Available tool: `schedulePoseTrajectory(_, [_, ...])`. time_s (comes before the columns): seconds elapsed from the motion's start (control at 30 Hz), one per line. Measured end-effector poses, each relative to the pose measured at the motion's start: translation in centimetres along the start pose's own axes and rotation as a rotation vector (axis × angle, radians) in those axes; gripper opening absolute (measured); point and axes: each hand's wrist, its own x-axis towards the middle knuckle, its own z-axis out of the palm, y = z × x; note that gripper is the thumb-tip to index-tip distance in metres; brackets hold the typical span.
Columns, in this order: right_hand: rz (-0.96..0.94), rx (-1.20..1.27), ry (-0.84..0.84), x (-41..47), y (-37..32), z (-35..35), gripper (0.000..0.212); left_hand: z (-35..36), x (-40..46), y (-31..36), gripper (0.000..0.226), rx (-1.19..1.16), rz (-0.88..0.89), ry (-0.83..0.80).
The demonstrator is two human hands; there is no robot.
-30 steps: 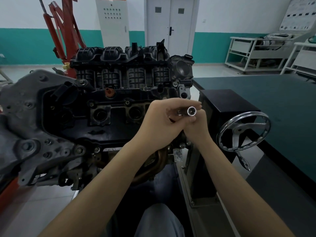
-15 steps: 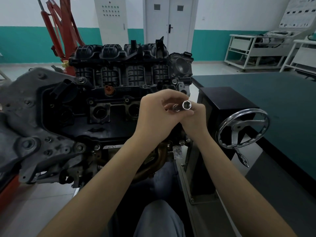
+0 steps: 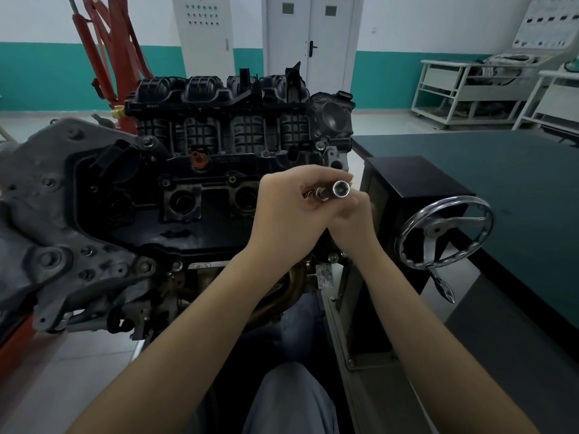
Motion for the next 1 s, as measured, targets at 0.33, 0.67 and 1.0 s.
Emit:
schedulePoseTrajectory(0.33, [0.023,0.061,-0.017,-0.1,-0.7,-0.1,0.016,-0.2,0.3,0.2,0.027,0.040,0.026,-0.045])
schedulePoseTrajectory(0.67, [0.035,0.097,0.007,0.0,-0.7,0.0,0.011,-0.6,0.5,0.2,0.029,0.055,0.064,-0.091])
schedulePoseTrajectory(1.0, [0.018,0.058,0.004,0.2,0.4,-0.2,0.029,-1.0,0.6,0.3,0.031,0.013,0.049,-0.170])
